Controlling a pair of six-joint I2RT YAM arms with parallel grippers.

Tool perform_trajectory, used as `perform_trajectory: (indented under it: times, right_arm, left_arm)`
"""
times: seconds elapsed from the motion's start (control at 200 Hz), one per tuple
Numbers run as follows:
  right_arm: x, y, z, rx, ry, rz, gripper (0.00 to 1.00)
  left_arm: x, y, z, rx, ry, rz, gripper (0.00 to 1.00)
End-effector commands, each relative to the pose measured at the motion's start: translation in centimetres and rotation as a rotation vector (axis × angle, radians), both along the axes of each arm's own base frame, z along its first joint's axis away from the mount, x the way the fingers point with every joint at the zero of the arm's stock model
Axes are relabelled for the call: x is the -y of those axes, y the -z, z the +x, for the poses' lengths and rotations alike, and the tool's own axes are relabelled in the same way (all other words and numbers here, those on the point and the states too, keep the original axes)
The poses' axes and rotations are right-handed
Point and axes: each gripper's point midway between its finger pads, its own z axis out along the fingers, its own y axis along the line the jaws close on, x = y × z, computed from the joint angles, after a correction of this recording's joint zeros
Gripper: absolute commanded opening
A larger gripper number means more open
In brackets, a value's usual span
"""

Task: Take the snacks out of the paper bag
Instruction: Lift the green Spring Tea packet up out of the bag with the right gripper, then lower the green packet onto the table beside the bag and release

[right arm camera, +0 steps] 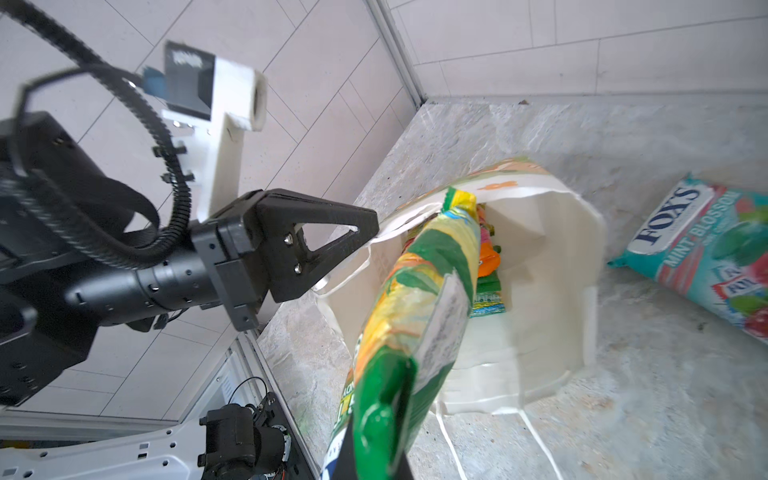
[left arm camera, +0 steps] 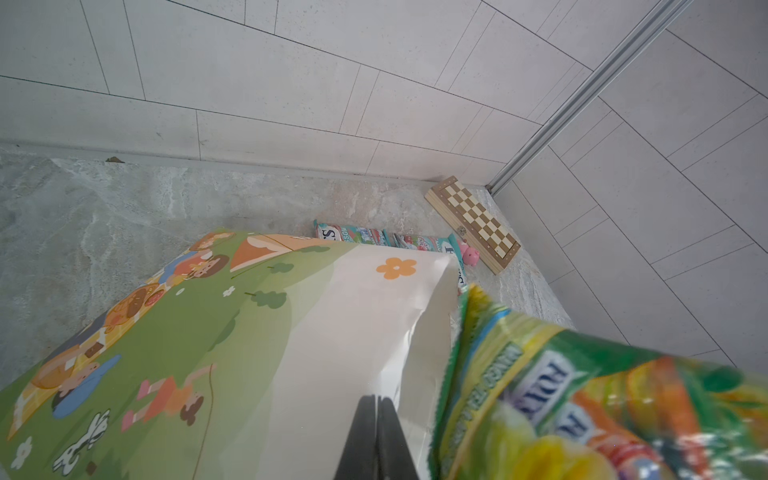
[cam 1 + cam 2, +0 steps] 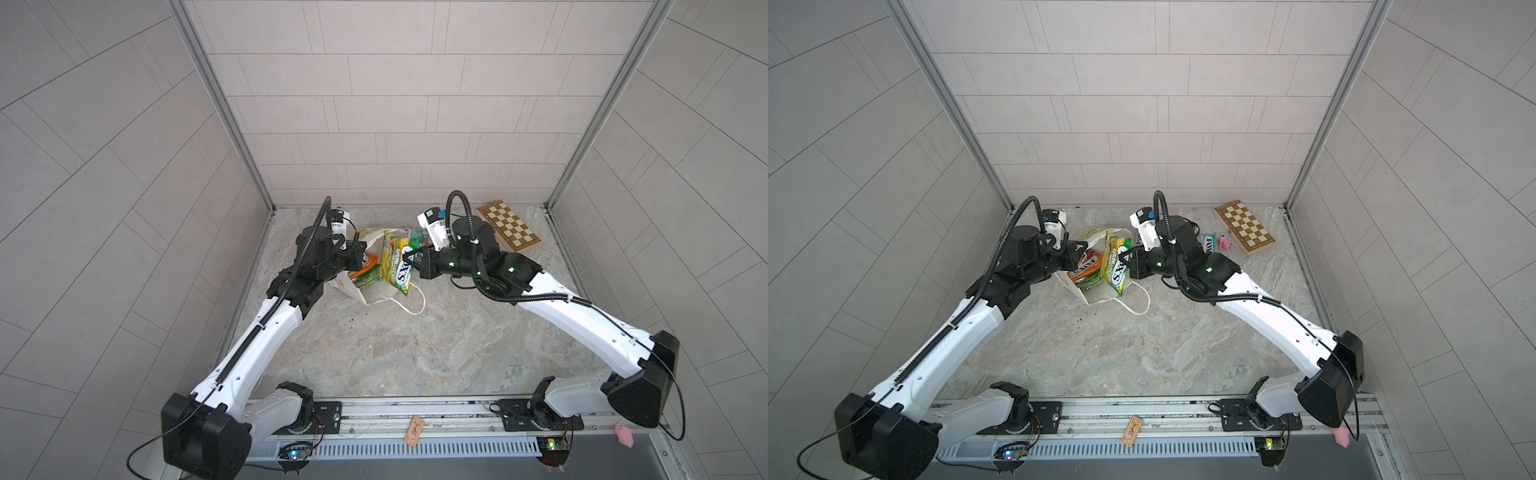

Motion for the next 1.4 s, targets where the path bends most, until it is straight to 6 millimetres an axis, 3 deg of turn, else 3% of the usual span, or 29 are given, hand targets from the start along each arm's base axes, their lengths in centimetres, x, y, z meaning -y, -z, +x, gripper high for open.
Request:
perform_trajectory:
  times: [0.0,0.255,0.5,0.63,0.796,1.181,1.396]
  right_arm:
    - [3.5,-2.1,-0.3,0.077,0.050,-0.013,0.00]
    - [11.2,-1.0,1.0,0.048,0.212,-0.040,0.00]
    - [14.6,5.6,3.1,-0.064,0.268,-0.147,0.00]
    - [14.1,9.1,4.2,-0.117,0.238,-0.186,0.00]
    - [12.6,12.1,5.9,-0.163,0.213,-0.149,0.00]
    - [5.0,16.0,8.1,-0.300,0.033,-0.003,0.00]
    - [4.0,18.9,8.7,-0.360,0.012,0.014,0.00]
  left_arm:
    - [-0.1,-0.9,-0.2,0.014,-0.001,-0.002,0.00]
    - [0.1,-1.0,-0.4,0.020,0.015,-0.003,0.00]
    - [0.2,-1.2,-0.5,0.023,0.024,-0.003,0.00]
    - [0.3,-1.3,-0.7,0.028,0.030,-0.004,0.00]
    - [0.3,-1.4,-0.7,0.033,0.034,-0.001,0.00]
    - [0.4,-1.7,-0.9,0.040,0.045,-0.005,0.00]
    - [0.4,-1.6,-0.9,0.038,0.046,-0.002,0.00]
